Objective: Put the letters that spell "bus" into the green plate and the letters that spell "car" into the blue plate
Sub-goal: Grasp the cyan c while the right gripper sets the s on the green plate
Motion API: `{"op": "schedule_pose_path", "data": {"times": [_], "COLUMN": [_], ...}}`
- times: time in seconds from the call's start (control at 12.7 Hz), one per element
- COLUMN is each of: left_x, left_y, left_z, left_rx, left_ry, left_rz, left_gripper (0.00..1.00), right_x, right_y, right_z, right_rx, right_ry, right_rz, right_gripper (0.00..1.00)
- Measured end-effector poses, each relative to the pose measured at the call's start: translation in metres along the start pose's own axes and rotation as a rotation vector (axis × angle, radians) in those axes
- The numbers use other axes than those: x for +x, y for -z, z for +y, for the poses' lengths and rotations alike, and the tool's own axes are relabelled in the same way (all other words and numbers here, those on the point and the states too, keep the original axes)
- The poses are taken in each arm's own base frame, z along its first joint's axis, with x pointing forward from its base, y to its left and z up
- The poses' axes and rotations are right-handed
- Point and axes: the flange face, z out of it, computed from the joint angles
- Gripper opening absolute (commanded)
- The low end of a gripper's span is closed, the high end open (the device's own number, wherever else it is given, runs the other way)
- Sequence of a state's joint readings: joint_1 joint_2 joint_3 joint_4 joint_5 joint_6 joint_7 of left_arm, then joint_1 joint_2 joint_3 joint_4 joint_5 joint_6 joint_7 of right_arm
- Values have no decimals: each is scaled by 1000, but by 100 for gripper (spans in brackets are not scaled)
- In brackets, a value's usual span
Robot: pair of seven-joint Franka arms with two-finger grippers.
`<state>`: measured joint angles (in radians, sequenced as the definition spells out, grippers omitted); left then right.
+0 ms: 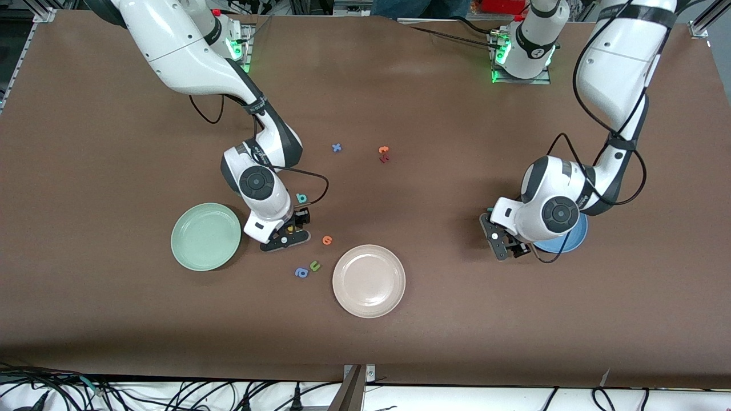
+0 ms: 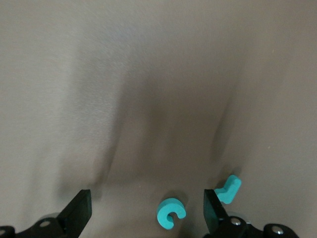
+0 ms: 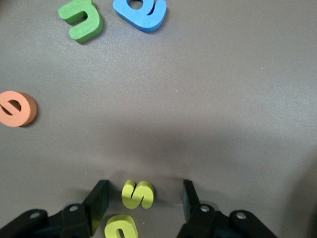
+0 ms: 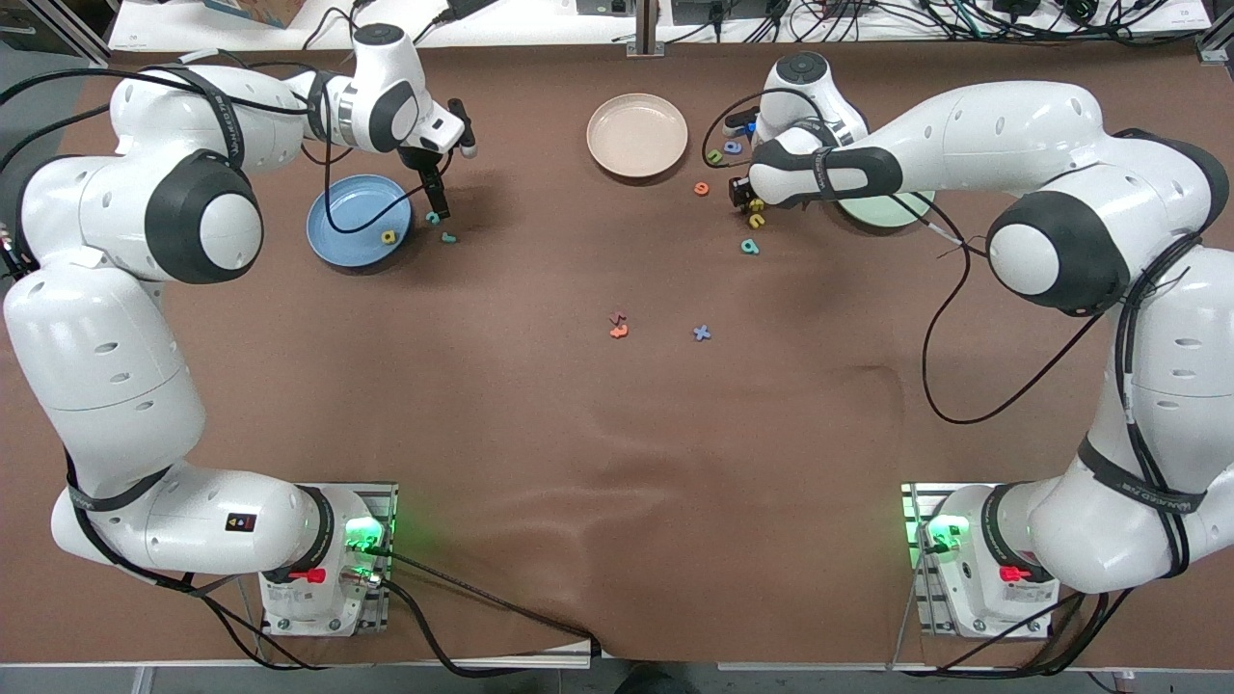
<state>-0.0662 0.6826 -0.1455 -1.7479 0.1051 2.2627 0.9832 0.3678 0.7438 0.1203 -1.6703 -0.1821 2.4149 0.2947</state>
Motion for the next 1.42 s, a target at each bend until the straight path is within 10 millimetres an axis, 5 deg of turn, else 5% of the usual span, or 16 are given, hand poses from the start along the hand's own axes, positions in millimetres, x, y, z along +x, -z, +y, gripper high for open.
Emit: {"op": "schedule_pose_path", "data": {"times": [0.47,0.71,0.94,1.1,1.34,1.42], "left_x": [-11,-21,-17,-16,-18,-18], "left_y": [-6,-8,-9,-13,-20,-19], "left_z": [0,7,20,25,30,30], "left_rx": [-20,-33,-17,21,46,47], "left_ry": [-132,-149,-170,-175,-183,-184], "left_rz": [-7,-14,-1,22,37,37], "left_gripper": [95,86,77,77,75,59], "right_x": [1,1,2,7,13,11], "right_y": [3,5,5,16,60,70], "right_z": [0,-1,4,40,133,162], "right_rx": [1,2,-2,-15,41,54], "right_ry": [-8,-6,11,53,119,139], "right_rz": [4,6,7,-20,-46,-45], "right_gripper": [27,11,9,10,10,10]}}
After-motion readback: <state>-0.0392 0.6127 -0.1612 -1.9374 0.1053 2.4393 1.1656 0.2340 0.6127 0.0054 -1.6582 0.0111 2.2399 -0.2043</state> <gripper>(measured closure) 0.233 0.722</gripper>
